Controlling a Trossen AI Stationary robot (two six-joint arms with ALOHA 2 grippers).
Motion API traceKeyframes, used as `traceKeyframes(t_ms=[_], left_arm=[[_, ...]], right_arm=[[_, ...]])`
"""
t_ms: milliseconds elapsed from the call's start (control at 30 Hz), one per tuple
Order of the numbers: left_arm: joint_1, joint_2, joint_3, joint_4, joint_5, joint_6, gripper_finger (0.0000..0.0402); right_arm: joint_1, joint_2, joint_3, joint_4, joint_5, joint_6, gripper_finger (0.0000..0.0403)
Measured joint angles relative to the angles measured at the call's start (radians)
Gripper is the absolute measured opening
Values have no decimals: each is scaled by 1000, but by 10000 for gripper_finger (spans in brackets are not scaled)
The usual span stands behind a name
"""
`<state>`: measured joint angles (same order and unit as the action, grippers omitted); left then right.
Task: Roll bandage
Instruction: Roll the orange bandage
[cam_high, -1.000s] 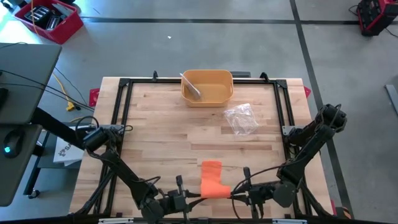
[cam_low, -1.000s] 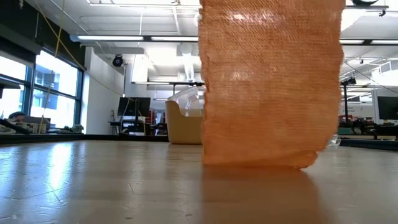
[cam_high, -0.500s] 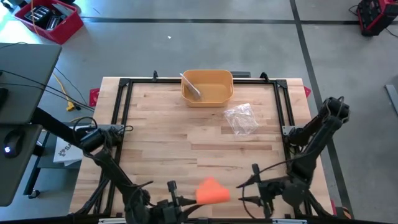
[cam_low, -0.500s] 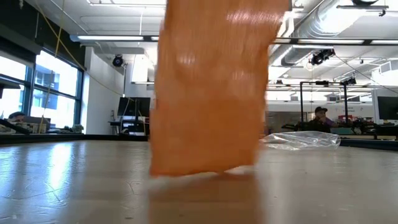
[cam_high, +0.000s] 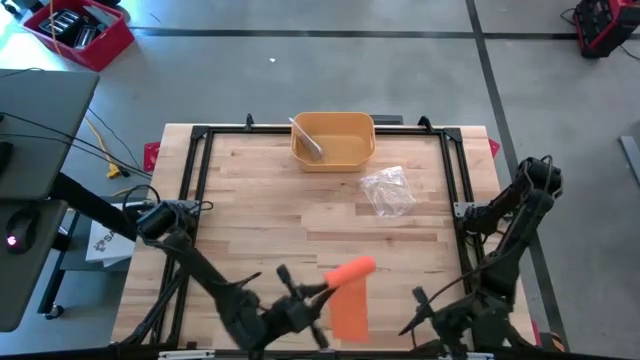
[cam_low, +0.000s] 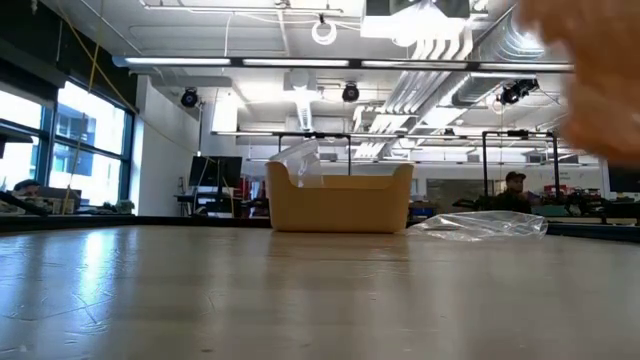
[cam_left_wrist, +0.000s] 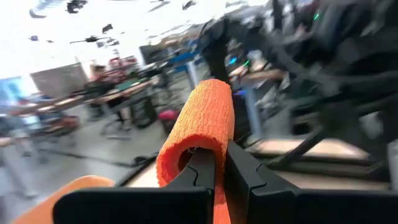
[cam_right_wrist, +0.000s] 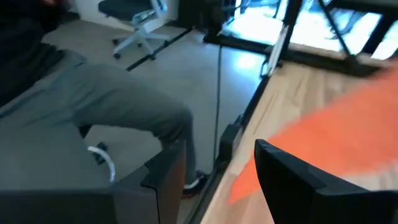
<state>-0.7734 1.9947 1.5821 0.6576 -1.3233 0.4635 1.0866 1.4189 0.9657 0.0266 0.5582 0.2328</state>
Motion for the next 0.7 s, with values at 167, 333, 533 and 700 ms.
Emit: traceKeyframes(t_ms=[167,333,533,700], left_arm=[[83,-13,-69,-177,38,-182,3],[158,-51,-170,-408,103,-468,3],[199,-59,-277,-521,144,-680,3],[205,-66,-351,-539,135,-791,3]], right_arm=[[-94,88,0,1,-168,24,181],[-179,199,0,39,-282,21,181],[-265,327,0,72,-294,40,181],[-334,426,0,157,-357,40,181]])
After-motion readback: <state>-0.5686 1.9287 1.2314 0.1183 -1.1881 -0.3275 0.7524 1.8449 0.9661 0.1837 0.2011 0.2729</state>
